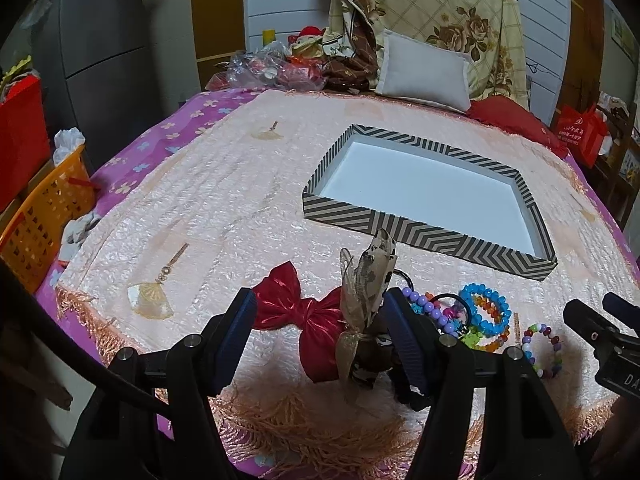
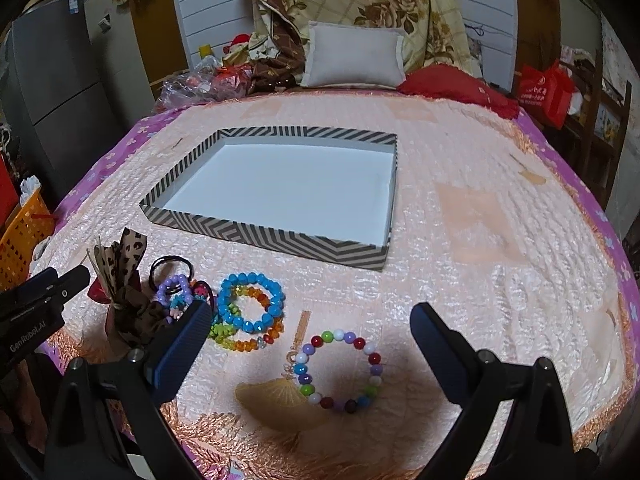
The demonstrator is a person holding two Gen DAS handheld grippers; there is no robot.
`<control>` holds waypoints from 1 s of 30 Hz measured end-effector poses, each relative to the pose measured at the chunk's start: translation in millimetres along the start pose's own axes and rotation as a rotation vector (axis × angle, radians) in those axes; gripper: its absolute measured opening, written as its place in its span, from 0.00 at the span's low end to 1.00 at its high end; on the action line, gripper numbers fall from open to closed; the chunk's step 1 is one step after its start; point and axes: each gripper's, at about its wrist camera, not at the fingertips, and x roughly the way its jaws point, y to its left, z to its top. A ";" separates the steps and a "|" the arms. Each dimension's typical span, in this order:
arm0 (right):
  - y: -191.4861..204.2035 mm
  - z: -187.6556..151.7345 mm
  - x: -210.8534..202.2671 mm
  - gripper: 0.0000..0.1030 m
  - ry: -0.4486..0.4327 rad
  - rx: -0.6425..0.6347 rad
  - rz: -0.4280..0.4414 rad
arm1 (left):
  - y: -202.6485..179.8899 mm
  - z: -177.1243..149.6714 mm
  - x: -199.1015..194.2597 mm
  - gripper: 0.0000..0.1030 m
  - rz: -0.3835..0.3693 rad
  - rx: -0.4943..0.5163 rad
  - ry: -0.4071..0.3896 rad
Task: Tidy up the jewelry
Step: 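Lower the left tool toward the brown leopard-print bow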
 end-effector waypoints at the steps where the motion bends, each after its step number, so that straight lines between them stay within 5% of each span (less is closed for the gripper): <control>1: -1.3 -0.3 0.7 0.98 0.000 0.006 0.002 | -0.2 0.0 0.5 0.49 -0.001 0.000 0.003; 30: -1.9 -2.0 13.3 0.98 0.020 0.015 0.005 | 11.3 -2.3 3.7 0.49 -0.050 -0.030 0.043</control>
